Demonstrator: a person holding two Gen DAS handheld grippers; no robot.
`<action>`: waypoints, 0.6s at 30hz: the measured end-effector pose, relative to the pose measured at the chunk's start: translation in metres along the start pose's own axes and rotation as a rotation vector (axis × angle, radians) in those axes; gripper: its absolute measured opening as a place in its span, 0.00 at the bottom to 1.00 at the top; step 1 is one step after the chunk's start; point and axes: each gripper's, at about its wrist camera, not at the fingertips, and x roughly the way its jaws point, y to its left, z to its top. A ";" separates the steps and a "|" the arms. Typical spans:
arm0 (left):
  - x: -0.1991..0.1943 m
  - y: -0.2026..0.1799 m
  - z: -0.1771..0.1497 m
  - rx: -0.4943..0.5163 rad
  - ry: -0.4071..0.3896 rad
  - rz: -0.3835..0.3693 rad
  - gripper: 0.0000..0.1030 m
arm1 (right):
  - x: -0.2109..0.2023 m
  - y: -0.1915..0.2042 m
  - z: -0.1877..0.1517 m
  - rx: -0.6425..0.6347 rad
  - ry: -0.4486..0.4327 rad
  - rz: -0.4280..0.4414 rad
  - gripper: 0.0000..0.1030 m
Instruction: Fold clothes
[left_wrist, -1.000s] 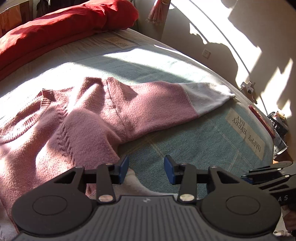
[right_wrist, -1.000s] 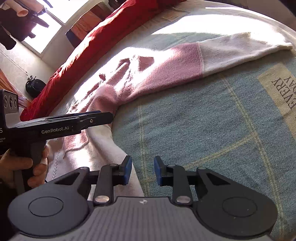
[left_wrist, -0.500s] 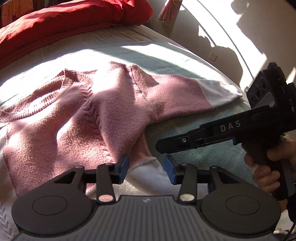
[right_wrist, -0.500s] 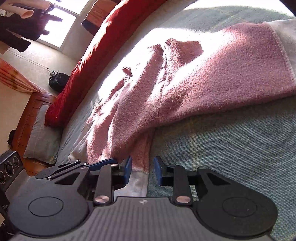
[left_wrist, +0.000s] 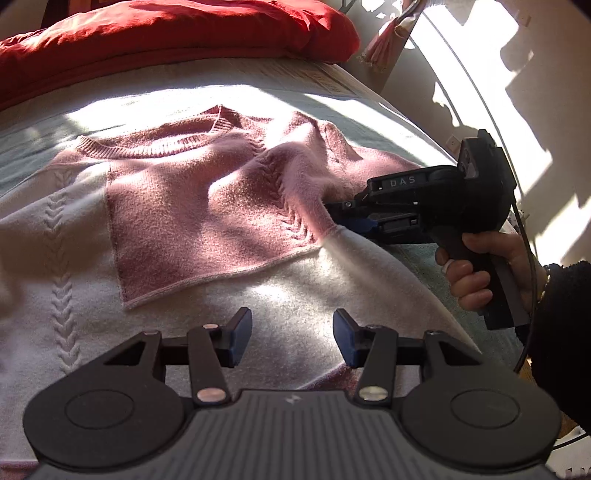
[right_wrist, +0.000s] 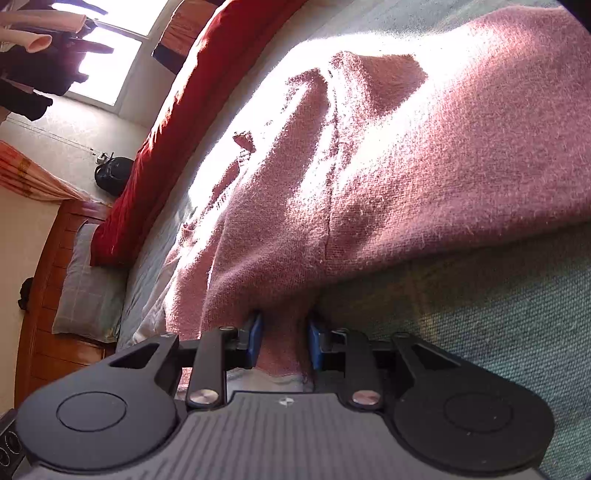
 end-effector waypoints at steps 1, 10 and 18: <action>-0.001 0.001 -0.001 -0.009 -0.001 0.001 0.47 | -0.002 0.004 -0.001 -0.022 -0.007 -0.021 0.16; -0.014 0.010 -0.009 -0.047 -0.024 0.017 0.49 | -0.055 0.040 -0.004 -0.165 -0.159 -0.160 0.13; -0.016 0.012 -0.014 -0.059 -0.016 0.028 0.49 | -0.060 0.040 -0.009 -0.277 -0.151 -0.316 0.20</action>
